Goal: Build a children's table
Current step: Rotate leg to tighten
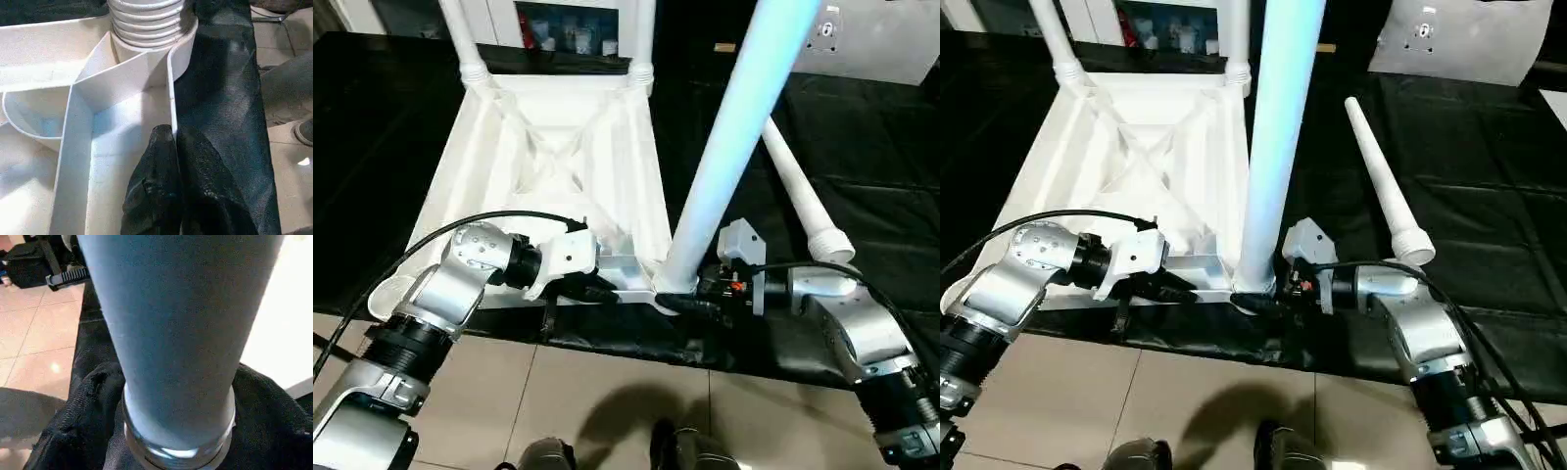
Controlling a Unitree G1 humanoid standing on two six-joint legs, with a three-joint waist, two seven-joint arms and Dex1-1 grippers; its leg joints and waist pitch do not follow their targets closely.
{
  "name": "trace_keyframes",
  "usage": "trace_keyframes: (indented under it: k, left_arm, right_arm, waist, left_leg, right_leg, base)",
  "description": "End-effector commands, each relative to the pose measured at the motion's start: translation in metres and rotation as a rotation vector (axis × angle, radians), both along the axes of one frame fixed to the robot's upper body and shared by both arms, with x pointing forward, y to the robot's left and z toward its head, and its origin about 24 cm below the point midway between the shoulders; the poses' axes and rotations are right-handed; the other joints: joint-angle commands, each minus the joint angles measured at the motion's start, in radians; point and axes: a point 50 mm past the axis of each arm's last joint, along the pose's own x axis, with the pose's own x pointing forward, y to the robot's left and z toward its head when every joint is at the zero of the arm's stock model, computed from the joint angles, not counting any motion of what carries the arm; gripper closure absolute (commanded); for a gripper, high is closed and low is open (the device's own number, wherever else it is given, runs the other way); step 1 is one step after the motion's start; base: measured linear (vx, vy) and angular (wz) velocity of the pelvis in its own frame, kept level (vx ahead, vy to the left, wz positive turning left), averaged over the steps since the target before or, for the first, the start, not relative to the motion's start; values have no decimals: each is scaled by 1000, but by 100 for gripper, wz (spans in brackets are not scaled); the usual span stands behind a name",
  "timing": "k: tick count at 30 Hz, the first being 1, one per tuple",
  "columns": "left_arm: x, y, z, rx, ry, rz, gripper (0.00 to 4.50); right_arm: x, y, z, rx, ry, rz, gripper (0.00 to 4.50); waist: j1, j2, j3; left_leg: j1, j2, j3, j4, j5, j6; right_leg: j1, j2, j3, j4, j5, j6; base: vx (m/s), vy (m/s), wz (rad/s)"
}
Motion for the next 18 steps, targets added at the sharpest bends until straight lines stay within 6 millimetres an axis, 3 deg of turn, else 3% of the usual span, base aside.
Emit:
trace_keyframes:
  k: [1, 6, 7, 10, 18]
  left_arm:
    - [-6, -9, -6, 38, 22, -85, 450]
    - [-6, -8, -7, 38, 28, -82, 450]
    - [-6, -7, -8, 38, 29, -81, 450]
    - [-6, -7, -9, 35, 32, -71, 450]
    - [-7, -13, -7, -41, 52, 20, 450]
  right_arm:
    - [-1, 2, 1, 4, -2, 37, 127]
    - [-2, 3, 0, 6, 15, 55, 163]
    - [-2, 3, -1, 6, 21, 61, 163]
    - [-3, 4, -3, 15, 36, 67, 174]
    - [-9, 15, -12, 51, 83, 14, 177]
  waist:
    - [-4, 4, -92]
    - [-3, 2, -90]
    - [-4, -2, -90]
    - [-2, 3, -92]
    - [-4, 5, -91]
  left_leg:
    - [-6, 45, -3, -61, -5, 150]
    - [-6, 44, -2, -61, -17, 142]
    - [-7, 44, -2, -62, -14, 142]
    - [-7, 44, -3, -61, -5, 146]
    - [-8, 47, -2, -62, -12, 135]
  right_leg:
    - [89, -85, 66, -55, -306, -153]
    - [90, -85, 65, -59, -333, -143]
    - [90, -84, 65, -59, -336, -139]
    - [89, -84, 65, -56, -325, -142]
    - [91, -86, 65, -56, -323, -152]
  base:
    - [0, 0, 0]
    - [0, 0, 0]
    - [0, 0, 0]
    - [0, 0, 0]
    - [0, 0, 0]
